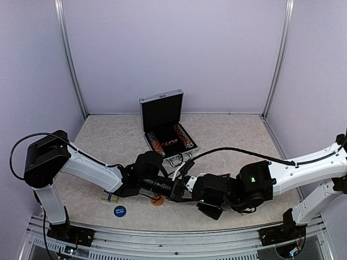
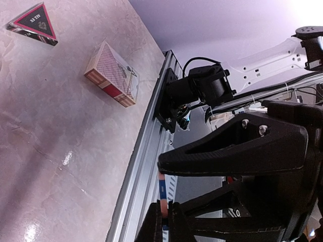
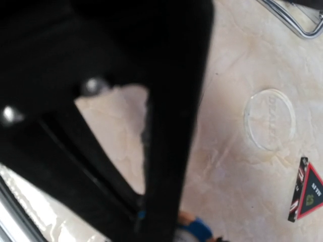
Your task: Pack up texas hold em set
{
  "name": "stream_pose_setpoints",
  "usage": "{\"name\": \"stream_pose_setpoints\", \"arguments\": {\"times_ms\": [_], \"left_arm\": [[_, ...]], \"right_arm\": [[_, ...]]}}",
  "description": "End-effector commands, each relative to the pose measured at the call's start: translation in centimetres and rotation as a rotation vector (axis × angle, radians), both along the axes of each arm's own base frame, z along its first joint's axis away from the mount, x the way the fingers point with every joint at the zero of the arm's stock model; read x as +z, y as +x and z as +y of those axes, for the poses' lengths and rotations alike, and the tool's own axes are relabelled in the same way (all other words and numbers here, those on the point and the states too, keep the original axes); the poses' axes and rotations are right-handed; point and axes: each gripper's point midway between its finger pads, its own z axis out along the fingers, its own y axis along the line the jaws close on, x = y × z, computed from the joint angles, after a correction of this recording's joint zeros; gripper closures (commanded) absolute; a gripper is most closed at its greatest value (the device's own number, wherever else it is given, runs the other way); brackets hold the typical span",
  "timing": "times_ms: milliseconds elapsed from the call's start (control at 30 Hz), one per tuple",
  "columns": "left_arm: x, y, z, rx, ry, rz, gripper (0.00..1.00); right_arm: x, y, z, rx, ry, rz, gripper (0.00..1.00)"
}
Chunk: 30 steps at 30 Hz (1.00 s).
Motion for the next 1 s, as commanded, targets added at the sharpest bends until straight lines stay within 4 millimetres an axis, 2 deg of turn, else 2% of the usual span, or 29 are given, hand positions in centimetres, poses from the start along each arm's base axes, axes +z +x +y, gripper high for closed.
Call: {"name": "stream_pose_setpoints", "arguments": {"times_ms": [0,67,133,200,233,267,367,433,533,567,600,667,767,800,967], "left_arm": [[0.8,-0.3,-0.7,-0.025,-0.037,-0.020,1.00],[0.9,-0.3,-0.8,-0.026,-0.037,-0.023,1.00],[1.0,-0.2,-0.9,-0.023,-0.036,-0.030,1.00],[0.9,0.2,-1.0,-0.016,-0.020,-0.046,1.00],[0.9,0.5,-1.0,-0.011,-0.009,-0.059,1.00],[1.0,1.0,-1.0,-0.003,0.004,-0.074,1.00],[1.6,3.3,-0.6,0.034,0.032,-0.134,1.00],[2.2,5.6,-0.2,0.064,0.055,-0.177,1.00],[3.3,10.2,0.2,0.112,0.109,-0.271,1.00],[4.8,12.2,0.1,0.132,0.107,-0.324,1.00],[4.5,13.6,0.2,0.143,0.158,-0.348,1.00],[5.3,15.8,-0.1,0.135,0.217,-0.435,1.00],[4.9,19.4,-0.7,0.124,0.332,-0.577,1.00],[3.8,20.5,-0.9,0.114,0.375,-0.601,1.00],[1.4,25.7,-0.5,0.124,0.505,-0.700,1.00]], "right_arm": [[-0.2,0.3,-0.1,-0.001,-0.007,-0.005,0.64],[-0.2,0.3,-0.1,-0.001,-0.008,-0.006,0.64],[-0.1,0.4,-0.1,-0.003,-0.007,-0.010,0.57],[0.1,0.4,-0.2,-0.009,-0.004,-0.013,0.35],[0.4,0.5,-0.3,-0.014,0.001,-0.015,0.10],[0.8,0.5,-0.3,-0.018,0.012,-0.016,0.02],[2.6,0.5,-0.5,-0.027,0.074,-0.019,0.00],[4.3,0.8,-0.9,-0.050,0.131,-0.030,0.00],[6.9,1.5,-2.0,-0.100,0.223,-0.047,0.00],[7.6,1.8,-2.6,-0.129,0.252,-0.052,0.00],[8.3,2.1,-3.3,-0.157,0.274,-0.056,0.00],[9.5,2.5,-4.8,-0.204,0.318,-0.063,0.00],[10.0,2.7,-6.4,-0.246,0.348,-0.061,0.00],[10.0,2.7,-6.7,-0.252,0.355,-0.059,0.00],[9.7,2.5,-7.7,-0.278,0.372,-0.046,0.00]]}}
